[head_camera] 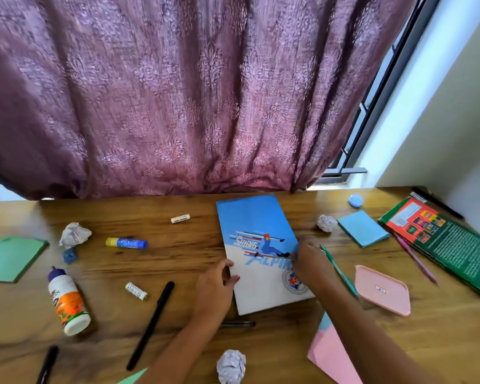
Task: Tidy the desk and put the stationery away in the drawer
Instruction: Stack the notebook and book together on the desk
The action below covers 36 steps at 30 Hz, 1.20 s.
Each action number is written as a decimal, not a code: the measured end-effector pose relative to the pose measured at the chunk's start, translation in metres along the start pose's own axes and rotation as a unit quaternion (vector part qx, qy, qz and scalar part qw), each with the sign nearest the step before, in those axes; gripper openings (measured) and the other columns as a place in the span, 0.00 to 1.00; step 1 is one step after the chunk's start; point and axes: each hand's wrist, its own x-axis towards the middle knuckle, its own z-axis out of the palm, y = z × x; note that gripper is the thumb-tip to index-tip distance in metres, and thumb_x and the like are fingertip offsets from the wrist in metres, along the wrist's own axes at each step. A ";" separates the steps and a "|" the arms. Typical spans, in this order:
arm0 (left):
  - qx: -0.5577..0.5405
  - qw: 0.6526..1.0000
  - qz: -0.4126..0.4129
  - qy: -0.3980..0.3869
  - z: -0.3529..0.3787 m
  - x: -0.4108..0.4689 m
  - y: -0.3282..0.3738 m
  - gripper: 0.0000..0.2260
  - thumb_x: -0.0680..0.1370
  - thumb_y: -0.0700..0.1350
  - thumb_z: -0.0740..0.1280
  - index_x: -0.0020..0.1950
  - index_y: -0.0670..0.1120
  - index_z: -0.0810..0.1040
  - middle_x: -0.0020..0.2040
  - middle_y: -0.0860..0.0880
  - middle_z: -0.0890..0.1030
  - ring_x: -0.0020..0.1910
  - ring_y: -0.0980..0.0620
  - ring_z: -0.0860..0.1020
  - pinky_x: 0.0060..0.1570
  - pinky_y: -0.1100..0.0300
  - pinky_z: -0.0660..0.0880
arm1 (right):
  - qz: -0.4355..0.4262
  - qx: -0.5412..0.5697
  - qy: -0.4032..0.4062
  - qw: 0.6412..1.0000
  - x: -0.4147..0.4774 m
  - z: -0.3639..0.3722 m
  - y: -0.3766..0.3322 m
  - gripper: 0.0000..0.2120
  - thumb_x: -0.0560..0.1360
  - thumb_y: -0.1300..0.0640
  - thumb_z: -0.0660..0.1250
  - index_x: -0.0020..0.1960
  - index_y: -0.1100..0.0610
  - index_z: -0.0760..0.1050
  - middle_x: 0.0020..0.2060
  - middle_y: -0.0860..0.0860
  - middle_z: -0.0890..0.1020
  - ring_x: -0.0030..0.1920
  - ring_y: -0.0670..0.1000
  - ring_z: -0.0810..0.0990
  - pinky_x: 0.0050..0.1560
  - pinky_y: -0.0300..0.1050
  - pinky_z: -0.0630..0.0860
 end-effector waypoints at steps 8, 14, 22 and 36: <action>0.130 0.986 0.074 0.073 0.006 0.002 0.043 0.24 0.71 0.38 0.72 0.66 0.48 0.71 0.66 0.48 0.70 0.60 0.45 0.75 0.56 0.52 0.73 | -0.055 0.119 -0.020 0.991 0.004 -0.034 0.031 0.14 0.73 0.55 0.66 0.57 0.56 0.79 0.54 0.55 0.82 0.56 0.56 0.80 0.54 0.48 0.76; 0.088 0.980 0.179 0.020 0.093 0.014 0.149 0.21 0.65 0.36 0.75 0.56 0.47 0.79 0.60 0.44 0.74 0.56 0.41 0.76 0.56 0.49 0.74 | 0.028 0.120 0.022 0.992 0.033 -0.115 0.153 0.19 0.73 0.54 0.70 0.62 0.59 0.77 0.59 0.57 0.81 0.60 0.55 0.77 0.53 0.42 0.70; 0.061 0.954 0.178 -0.236 0.247 -0.008 0.276 0.16 0.73 0.49 0.70 0.60 0.51 0.77 0.61 0.49 0.79 0.60 0.50 0.75 0.59 0.59 0.71 | 0.216 0.009 -0.062 0.974 0.071 -0.177 0.341 0.32 0.73 0.44 0.70 0.69 0.61 0.69 0.67 0.60 0.73 0.66 0.58 0.73 0.64 0.45 0.70; 0.113 0.947 0.126 -0.272 0.334 -0.038 0.317 0.15 0.75 0.51 0.66 0.61 0.52 0.72 0.61 0.51 0.76 0.60 0.51 0.72 0.59 0.56 0.72 | 0.284 -0.011 -0.020 0.959 0.102 -0.158 0.405 0.44 0.69 0.26 0.56 0.70 0.58 0.68 0.66 0.58 0.73 0.67 0.59 0.69 0.61 0.49 0.72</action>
